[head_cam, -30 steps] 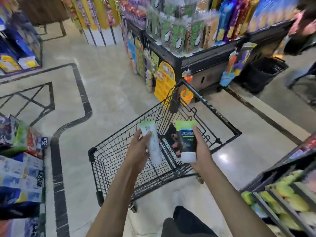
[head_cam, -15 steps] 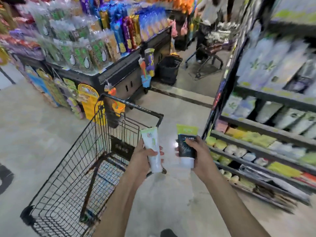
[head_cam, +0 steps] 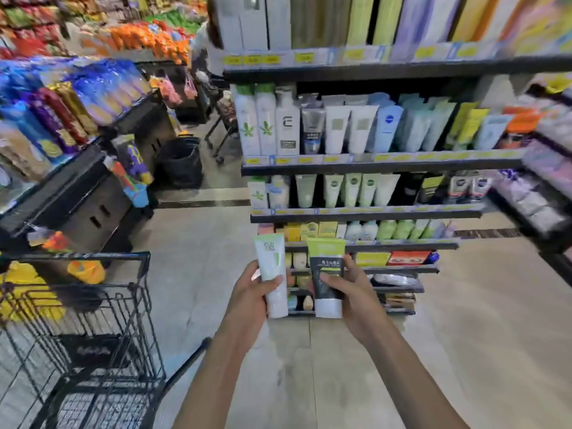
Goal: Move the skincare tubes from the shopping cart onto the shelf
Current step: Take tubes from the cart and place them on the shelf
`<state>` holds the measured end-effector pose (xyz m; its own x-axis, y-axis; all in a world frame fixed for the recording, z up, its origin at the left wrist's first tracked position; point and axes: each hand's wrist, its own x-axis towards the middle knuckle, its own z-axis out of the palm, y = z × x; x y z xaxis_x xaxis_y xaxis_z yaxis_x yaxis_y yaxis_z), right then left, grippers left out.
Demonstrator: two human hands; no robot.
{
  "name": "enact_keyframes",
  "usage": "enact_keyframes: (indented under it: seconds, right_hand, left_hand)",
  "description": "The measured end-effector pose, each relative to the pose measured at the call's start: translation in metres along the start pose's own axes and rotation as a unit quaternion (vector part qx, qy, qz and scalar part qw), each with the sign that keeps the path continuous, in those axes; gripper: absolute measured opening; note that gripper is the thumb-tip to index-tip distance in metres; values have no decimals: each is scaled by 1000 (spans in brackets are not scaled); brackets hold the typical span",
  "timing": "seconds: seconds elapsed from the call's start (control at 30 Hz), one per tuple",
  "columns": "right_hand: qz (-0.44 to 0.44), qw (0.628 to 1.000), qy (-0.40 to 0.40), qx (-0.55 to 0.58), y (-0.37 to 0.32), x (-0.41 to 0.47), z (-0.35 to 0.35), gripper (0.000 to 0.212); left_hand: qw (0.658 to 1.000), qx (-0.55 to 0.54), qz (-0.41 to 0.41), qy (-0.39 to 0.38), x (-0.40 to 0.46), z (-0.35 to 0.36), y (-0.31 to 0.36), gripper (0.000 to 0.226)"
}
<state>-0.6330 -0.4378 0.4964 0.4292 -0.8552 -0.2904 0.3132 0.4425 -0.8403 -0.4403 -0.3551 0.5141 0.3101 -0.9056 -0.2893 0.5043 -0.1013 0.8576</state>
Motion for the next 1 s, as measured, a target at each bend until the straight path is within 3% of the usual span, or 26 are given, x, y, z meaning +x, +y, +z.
enact_keyframes:
  seconds: [0.07, 0.17, 0.27, 0.43, 0.7, 1.0]
  right_hand:
    - [-10, 1000, 22, -2, -19, -6, -34, 87]
    - [-33, 999, 40, 11, -41, -16, -82, 69]
    - [-41, 996, 67, 33, -58, -21, -122, 80]
    - [-59, 995, 77, 24, -85, -22, -175, 74]
    - [-86, 991, 98, 5, -123, 0, -235, 56]
    - [-73, 991, 111, -25, -166, 66, -287, 60]
  left_hand:
    - [1000, 8, -4, -22, 6, 39, -13, 49]
    - [999, 4, -14, -50, 15, 92, -34, 49]
    - [998, -2, -23, -59, 25, 133, -53, 49]
    - [996, 5, -23, -84, 41, 191, -73, 59]
    - [993, 43, -33, -109, 82, 253, -97, 55]
    - [992, 51, -42, -104, 157, 308, -118, 62]
